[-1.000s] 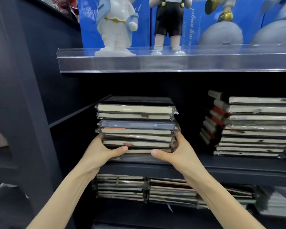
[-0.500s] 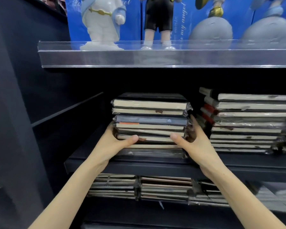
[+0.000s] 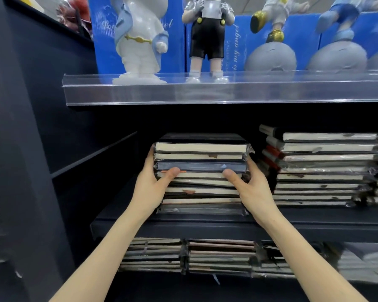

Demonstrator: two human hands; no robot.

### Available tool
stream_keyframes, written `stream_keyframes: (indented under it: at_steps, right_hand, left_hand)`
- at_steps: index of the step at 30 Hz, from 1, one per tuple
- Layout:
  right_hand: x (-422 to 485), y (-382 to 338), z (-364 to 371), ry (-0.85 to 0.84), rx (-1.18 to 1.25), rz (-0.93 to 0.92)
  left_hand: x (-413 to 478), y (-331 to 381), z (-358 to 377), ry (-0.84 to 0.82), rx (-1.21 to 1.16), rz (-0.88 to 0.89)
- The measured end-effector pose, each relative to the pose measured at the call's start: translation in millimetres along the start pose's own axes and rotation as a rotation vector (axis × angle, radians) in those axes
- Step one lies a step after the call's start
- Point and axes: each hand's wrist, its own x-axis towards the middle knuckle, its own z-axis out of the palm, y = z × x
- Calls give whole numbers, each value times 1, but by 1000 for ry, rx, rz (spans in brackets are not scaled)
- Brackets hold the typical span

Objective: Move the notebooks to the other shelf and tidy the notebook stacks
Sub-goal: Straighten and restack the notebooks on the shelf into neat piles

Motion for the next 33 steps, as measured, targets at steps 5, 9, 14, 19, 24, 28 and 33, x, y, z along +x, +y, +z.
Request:
stream_keyframes:
  at_steps: [5,9,14,19,24,28,33]
  right_hand:
    - [0,-1,-1,4,-23,7]
    - [1,-10,-8,11,-20,-16]
    - [13,-27,-3,42,35,-58]
    - [15,-23,3,107,2,-75]
    - [22,-22,1,150,11,-57]
    - [25,-21,-5,122,47,-38]
    - [30,-26,-17,-25,113,-14]
  left_hand:
    - [0,1,1,-17,2,-16]
    - [1,5,-6,-64,-19,-37]
    - [6,7,-1,5,4,-19]
    - [3,6,5,55,-9,1]
    - [5,5,6,80,-4,27]
    - [9,9,1,98,-89,-18]
    - [19,17,5,62,-76,-61]
